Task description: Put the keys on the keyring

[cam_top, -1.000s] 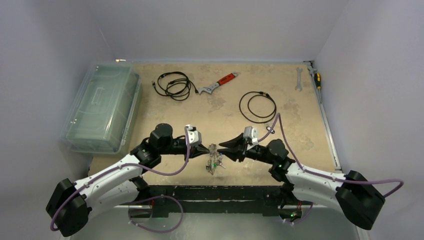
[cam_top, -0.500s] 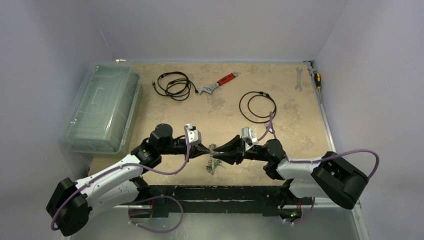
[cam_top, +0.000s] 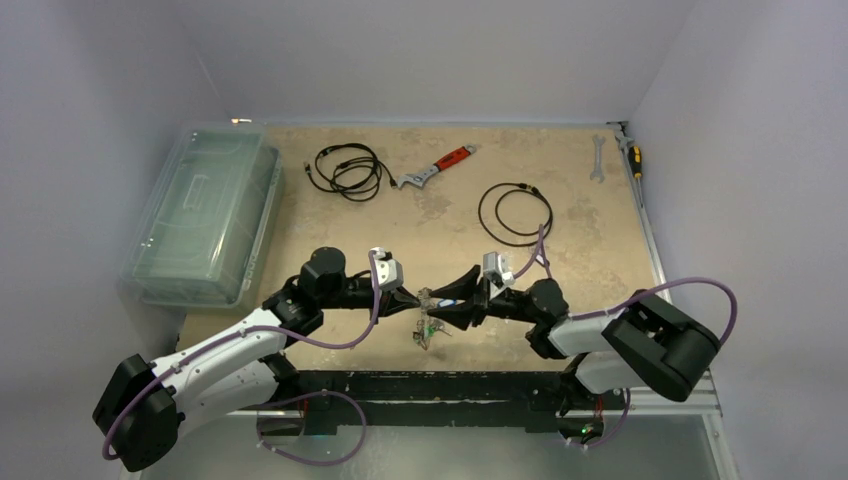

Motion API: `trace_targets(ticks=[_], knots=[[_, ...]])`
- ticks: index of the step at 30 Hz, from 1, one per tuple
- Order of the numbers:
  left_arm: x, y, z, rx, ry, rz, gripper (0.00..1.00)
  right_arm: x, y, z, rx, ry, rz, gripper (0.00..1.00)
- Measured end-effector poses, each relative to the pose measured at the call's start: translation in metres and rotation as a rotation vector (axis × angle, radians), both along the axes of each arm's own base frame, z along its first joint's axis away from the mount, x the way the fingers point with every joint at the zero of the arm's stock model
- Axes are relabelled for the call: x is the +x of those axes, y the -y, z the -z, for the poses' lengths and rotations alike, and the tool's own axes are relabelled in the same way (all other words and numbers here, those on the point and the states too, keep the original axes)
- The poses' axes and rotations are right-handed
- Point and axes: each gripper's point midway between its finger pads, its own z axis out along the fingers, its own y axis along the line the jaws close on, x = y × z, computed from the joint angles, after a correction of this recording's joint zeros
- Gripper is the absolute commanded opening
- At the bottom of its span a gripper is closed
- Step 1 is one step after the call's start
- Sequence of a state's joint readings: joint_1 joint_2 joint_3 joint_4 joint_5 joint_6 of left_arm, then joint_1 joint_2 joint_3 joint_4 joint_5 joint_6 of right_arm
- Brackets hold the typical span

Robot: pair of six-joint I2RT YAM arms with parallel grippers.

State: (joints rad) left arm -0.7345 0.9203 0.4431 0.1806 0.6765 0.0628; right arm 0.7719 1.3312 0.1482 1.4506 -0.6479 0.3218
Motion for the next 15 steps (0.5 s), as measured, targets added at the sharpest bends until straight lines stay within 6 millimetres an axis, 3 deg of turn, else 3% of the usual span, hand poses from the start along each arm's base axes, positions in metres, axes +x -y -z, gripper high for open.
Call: trace_targets(ticks=[9, 15], knots=[[0.000, 0.000, 0.000, -0.001, 0.000, 0.001, 0.00, 0.003, -0.006, 0.034, -0.066, -0.116, -0.016, 0.40], [0.000, 0.001, 0.000, -0.002, 0.000, 0.003, 0.00, 0.002, -0.009, 0.027, -0.050, -0.106, -0.033, 0.37]])
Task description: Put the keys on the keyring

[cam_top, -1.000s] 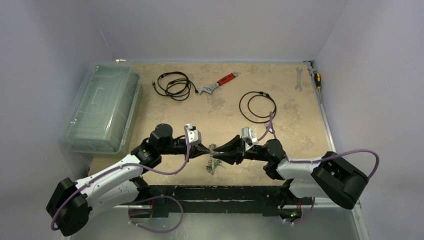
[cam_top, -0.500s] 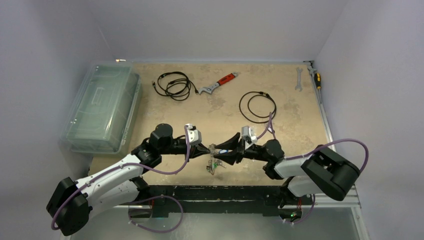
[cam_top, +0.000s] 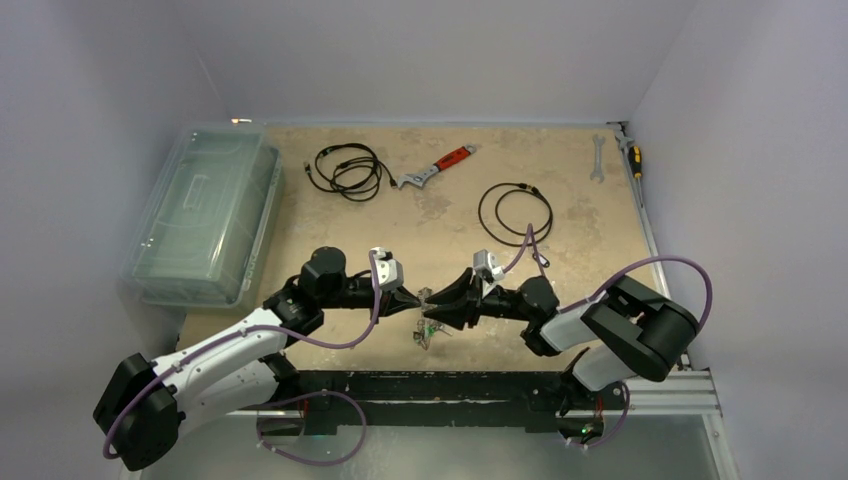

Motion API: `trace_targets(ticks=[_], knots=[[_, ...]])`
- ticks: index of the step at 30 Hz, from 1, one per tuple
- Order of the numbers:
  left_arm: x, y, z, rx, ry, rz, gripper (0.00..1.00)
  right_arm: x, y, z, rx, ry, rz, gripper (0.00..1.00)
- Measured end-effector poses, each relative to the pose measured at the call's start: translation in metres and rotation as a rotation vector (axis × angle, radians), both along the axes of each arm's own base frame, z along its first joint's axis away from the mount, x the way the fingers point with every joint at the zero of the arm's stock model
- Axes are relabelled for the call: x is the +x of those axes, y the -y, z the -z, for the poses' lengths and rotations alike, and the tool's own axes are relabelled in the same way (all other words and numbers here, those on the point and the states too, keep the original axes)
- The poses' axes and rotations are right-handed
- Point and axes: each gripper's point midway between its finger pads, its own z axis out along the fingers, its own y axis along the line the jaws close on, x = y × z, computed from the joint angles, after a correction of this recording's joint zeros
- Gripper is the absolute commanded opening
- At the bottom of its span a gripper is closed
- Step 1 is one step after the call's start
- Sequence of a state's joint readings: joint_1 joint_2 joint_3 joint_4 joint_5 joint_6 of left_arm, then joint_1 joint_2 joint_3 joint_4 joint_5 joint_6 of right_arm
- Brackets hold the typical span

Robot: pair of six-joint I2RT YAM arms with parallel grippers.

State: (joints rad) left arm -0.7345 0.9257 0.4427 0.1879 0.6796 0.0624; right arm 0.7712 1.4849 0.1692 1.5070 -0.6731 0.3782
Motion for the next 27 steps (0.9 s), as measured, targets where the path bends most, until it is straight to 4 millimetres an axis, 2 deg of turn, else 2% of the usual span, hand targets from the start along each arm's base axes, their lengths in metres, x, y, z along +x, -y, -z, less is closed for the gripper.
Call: trace_targets(ticks=[12, 18, 20, 27], knots=[[0.000, 0.001, 0.000, -0.001, -0.001, 0.003, 0.00, 0.001, -0.002, -0.005, 0.010, 0.014, -0.004, 0.30], [0.000, 0.001, 0.001, -0.001, -0.002, 0.005, 0.00, 0.001, -0.002, -0.021, 0.046, 0.060, -0.002, 0.23], [0.000, 0.001, 0.001, 0.000, -0.003, 0.005, 0.00, 0.002, -0.002, -0.025, 0.054, 0.074, -0.002, 0.18], [0.000, 0.001, 0.003, 0.003, -0.008, 0.008, 0.00, 0.004, -0.004, -0.019, 0.041, 0.065, -0.004, 0.14]])
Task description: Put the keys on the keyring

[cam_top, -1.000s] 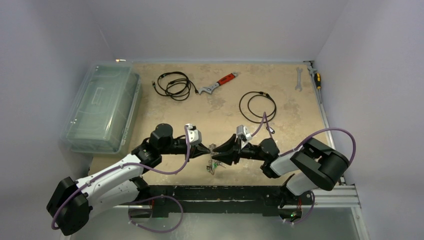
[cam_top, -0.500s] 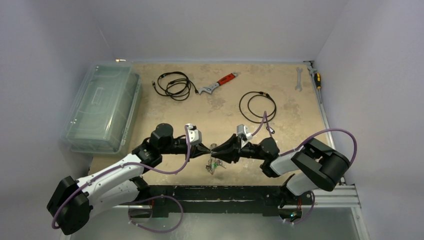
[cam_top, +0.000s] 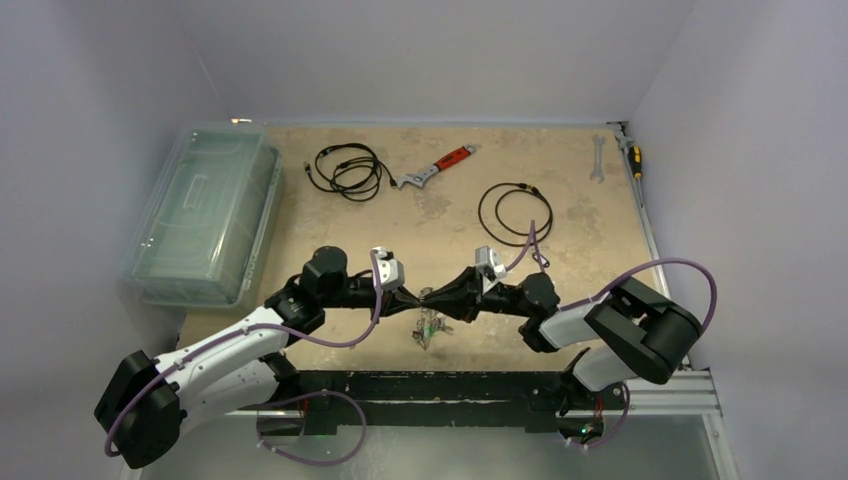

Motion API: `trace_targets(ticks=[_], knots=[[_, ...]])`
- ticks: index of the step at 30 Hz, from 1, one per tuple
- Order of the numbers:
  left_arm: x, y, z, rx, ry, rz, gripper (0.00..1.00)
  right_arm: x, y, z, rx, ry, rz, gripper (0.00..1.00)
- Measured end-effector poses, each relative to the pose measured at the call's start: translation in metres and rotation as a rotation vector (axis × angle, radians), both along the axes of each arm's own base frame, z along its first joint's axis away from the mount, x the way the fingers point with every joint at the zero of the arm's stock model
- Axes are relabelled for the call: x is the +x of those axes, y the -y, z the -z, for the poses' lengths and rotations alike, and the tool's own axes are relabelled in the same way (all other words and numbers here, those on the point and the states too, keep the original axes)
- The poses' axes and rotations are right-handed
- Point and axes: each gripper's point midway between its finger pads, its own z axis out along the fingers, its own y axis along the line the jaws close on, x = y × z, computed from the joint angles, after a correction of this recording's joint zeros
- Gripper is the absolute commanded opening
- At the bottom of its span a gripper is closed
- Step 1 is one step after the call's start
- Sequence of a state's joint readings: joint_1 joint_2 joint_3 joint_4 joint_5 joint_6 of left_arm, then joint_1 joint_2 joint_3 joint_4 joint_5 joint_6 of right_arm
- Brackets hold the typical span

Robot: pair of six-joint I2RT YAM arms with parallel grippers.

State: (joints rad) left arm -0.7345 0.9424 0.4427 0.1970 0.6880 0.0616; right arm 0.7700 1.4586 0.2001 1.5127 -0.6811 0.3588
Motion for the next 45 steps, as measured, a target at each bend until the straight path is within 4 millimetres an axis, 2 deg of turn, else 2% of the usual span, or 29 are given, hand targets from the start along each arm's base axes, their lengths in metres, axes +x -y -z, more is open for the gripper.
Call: trace_targets(ticks=[7, 9, 10, 13, 15, 16, 18, 21, 24, 28, 31, 33, 36, 42, 45], knots=[[0.000, -0.001, 0.003, 0.009, -0.010, -0.004, 0.00, 0.002, -0.002, 0.002, -0.002, 0.002, -0.007, 0.00], [0.000, -0.001, 0.005, 0.014, -0.018, -0.004, 0.00, 0.002, -0.002, 0.004, -0.007, -0.003, -0.008, 0.00], [-0.001, -0.001, 0.006, 0.017, -0.027, -0.005, 0.04, 0.002, -0.002, 0.005, -0.010, -0.006, -0.010, 0.00], [0.000, -0.001, 0.009, 0.025, -0.040, -0.010, 0.36, 0.002, -0.003, 0.007, -0.016, -0.011, -0.012, 0.00], [0.002, -0.002, 0.012, 0.036, -0.042, -0.022, 0.71, 0.002, -0.002, 0.006, -0.015, -0.009, -0.013, 0.00], [0.002, -0.003, 0.014, 0.045, -0.045, -0.028, 0.80, 0.002, -0.002, 0.004, -0.012, -0.004, -0.012, 0.00], [0.002, -0.005, 0.019, 0.066, -0.056, -0.037, 0.87, 0.001, -0.001, 0.000, -0.009, 0.011, -0.009, 0.00], [0.004, -0.009, 0.021, 0.105, -0.054, -0.049, 0.87, 0.001, 0.001, -0.006, -0.012, 0.041, -0.001, 0.00], [0.008, -0.013, 0.015, 0.150, -0.029, -0.055, 0.80, 0.001, 0.003, -0.007, -0.028, 0.063, 0.010, 0.00], [0.016, -0.015, -0.012, 0.187, 0.050, -0.048, 0.72, 0.002, -0.001, -0.008, -0.070, 0.103, 0.030, 0.00], [0.021, -0.016, -0.036, 0.220, 0.111, -0.023, 0.65, -0.001, -0.013, -0.006, -0.130, 0.142, 0.034, 0.00], [0.024, -0.015, -0.043, 0.249, 0.130, -0.007, 0.63, -0.003, -0.022, -0.005, -0.176, 0.172, 0.035, 0.00], [0.024, -0.018, -0.035, 0.317, 0.124, 0.018, 0.60, -0.002, -0.029, -0.004, -0.238, 0.205, 0.047, 0.00], [0.015, -0.035, -0.011, 0.432, 0.099, 0.048, 0.57, 0.007, -0.026, 0.000, -0.323, 0.243, 0.092, 0.00], [0.013, -0.039, -0.009, 0.450, 0.109, 0.058, 0.45, 0.009, -0.027, 0.001, -0.353, 0.256, 0.102, 0.00]])
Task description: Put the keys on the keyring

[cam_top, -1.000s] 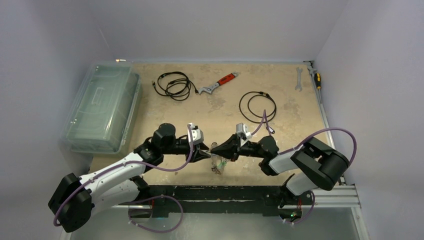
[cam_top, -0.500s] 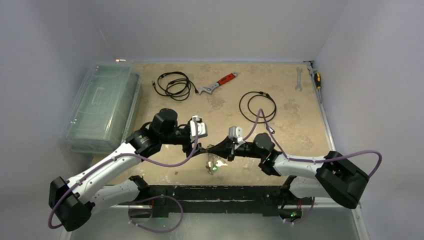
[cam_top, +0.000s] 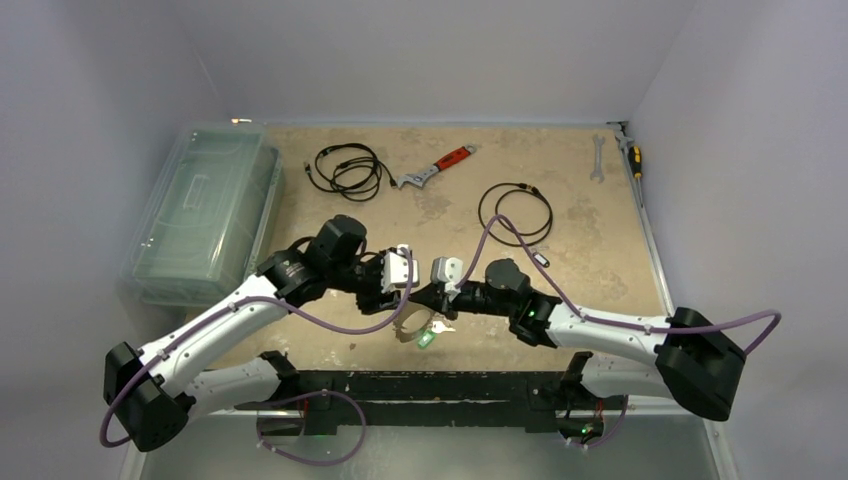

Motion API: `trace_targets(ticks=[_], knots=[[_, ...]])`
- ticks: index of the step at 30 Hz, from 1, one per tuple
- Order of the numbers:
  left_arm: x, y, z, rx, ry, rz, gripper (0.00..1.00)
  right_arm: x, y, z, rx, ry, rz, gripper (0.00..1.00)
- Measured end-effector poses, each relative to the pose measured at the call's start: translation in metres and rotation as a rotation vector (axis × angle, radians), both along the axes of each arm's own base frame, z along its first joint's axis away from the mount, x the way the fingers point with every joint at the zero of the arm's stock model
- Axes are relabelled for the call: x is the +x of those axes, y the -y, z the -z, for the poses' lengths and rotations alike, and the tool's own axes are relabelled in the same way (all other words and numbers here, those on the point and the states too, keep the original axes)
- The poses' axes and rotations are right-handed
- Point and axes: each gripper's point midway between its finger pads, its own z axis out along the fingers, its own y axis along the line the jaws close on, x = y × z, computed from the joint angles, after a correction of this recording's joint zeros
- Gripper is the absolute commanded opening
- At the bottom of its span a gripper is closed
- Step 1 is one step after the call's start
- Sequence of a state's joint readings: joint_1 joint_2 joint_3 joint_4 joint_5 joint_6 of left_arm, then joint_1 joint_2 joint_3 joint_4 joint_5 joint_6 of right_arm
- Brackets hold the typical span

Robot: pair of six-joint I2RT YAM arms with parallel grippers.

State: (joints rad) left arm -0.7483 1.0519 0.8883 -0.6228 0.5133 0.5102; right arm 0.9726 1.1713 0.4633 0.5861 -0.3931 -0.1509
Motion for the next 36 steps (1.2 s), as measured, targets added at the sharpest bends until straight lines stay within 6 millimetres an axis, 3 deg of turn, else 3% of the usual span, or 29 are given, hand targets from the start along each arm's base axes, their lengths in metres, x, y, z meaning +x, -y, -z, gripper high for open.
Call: trace_targets(ticks=[12, 24, 28, 32, 36], knots=[[0.006, 0.006, -0.003, -0.047, 0.078, 0.034, 0.43, -0.003, 0.003, 0.000, -0.044, 0.031, 0.004, 0.00], [0.007, 0.020, 0.004, -0.070, 0.058, 0.083, 0.31, -0.003, 0.006, -0.001, -0.053, 0.044, 0.010, 0.00], [0.006, 0.022, 0.004, -0.076, 0.048, 0.100, 0.24, -0.002, 0.007, -0.002, -0.055, 0.051, 0.016, 0.00], [0.004, 0.025, 0.005, -0.079, 0.042, 0.124, 0.01, 0.000, 0.009, -0.003, -0.059, 0.058, 0.030, 0.00], [0.001, 0.027, 0.006, -0.087, 0.034, 0.147, 0.00, 0.002, 0.012, -0.004, -0.061, 0.064, 0.047, 0.00]])
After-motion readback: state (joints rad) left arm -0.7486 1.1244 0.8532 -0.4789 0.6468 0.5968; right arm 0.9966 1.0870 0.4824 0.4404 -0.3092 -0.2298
